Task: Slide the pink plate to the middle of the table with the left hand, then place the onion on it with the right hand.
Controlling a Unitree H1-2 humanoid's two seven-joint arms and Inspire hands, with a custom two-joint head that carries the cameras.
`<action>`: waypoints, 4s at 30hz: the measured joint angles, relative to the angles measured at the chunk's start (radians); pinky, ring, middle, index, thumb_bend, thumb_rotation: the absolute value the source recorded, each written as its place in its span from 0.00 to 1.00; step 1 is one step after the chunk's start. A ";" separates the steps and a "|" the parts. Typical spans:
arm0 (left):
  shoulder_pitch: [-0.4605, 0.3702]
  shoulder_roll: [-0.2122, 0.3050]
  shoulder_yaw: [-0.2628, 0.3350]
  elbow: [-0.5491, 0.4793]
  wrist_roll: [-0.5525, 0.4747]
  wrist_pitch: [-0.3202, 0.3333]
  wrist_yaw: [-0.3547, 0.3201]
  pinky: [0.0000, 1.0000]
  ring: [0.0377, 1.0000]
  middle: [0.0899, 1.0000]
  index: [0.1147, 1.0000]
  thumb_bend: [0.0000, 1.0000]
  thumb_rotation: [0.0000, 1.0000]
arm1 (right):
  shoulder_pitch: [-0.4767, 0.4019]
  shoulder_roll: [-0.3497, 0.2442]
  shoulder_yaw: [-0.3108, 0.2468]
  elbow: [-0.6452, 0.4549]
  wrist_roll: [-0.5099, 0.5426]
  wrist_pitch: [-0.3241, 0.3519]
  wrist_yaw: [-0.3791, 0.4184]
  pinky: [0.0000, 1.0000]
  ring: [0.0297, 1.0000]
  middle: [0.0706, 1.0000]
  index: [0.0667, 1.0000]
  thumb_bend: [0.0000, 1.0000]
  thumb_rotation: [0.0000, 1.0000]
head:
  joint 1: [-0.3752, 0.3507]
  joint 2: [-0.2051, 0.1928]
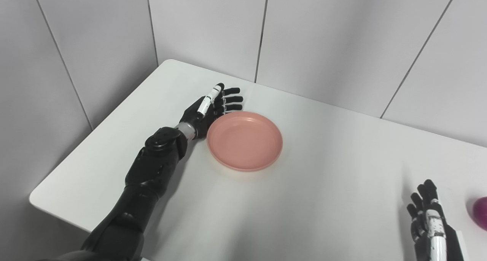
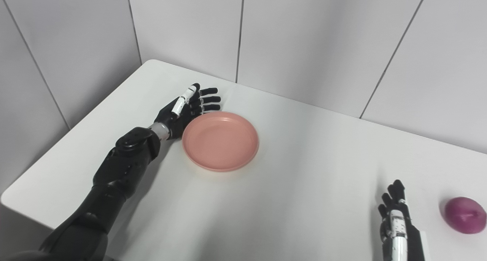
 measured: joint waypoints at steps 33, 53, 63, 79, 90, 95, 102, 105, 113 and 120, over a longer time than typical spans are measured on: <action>0.109 -0.118 -0.015 -0.153 0.027 -0.064 0.087 0.76 0.78 0.77 0.73 0.33 1.00 | 0.001 -0.013 -0.012 0.111 0.003 -0.123 0.025 1.00 1.00 1.00 1.00 0.06 1.00 | -0.064 0.014; 0.135 -0.177 -0.021 -0.203 0.043 -0.065 0.141 0.74 0.77 0.76 0.73 0.33 1.00 | 0.000 -0.010 -0.010 0.134 -0.006 -0.158 0.020 1.00 1.00 1.00 1.00 0.09 1.00 | -0.106 0.028; 0.160 -0.219 -0.035 -0.252 0.074 -0.057 0.184 0.74 0.76 0.75 0.71 0.33 1.00 | -0.001 -0.009 -0.008 0.140 -0.005 -0.167 0.020 1.00 1.00 1.00 1.00 0.09 1.00 | -0.132 0.035; 0.200 -0.266 -0.059 -0.307 0.110 -0.060 0.205 0.71 0.74 0.74 0.71 0.37 1.00 | -0.001 -0.003 -0.004 0.160 -0.005 -0.203 0.019 1.00 1.00 1.00 1.00 0.12 1.00 | -0.190 0.055; 0.213 -0.277 -0.072 -0.325 0.112 -0.055 0.212 0.72 0.75 0.74 0.71 0.37 1.00 | -0.001 0.004 0.003 0.161 -0.018 -0.206 0.012 1.00 1.00 1.00 1.00 0.16 1.00 | -0.253 0.078; 0.219 -0.278 -0.076 -0.332 0.112 -0.054 0.214 0.73 0.75 0.75 0.72 0.37 1.00 | -0.001 0.011 0.006 0.161 -0.025 -0.207 0.004 1.00 1.00 1.00 1.00 0.18 1.00 | -0.273 0.087; 0.232 -0.280 -0.089 -0.354 0.115 -0.040 0.218 0.73 0.76 0.75 0.73 0.37 1.00 | -0.003 0.014 0.012 0.161 -0.041 -0.207 -0.005 1.00 1.00 1.00 1.00 0.19 1.00 | -0.311 0.101; 0.232 -0.280 -0.090 -0.353 0.115 -0.040 0.217 0.73 0.76 0.76 0.73 0.38 1.00 | -0.004 0.014 0.014 0.162 -0.045 -0.208 -0.006 1.00 1.00 1.00 1.00 0.19 1.00 | -0.331 0.104; 0.232 -0.280 -0.101 -0.352 0.115 -0.040 0.213 0.74 0.77 0.77 0.74 0.41 1.00 | -0.005 0.019 0.018 0.178 -0.051 -0.231 -0.013 1.00 1.00 1.00 1.00 0.20 1.00 | -0.353 0.118; 0.233 -0.281 -0.119 -0.353 0.115 -0.040 0.212 0.75 0.77 0.77 0.74 0.42 1.00 | -0.007 0.022 0.020 0.178 -0.052 -0.231 -0.016 1.00 1.00 1.00 1.00 0.19 1.00 | -0.367 0.132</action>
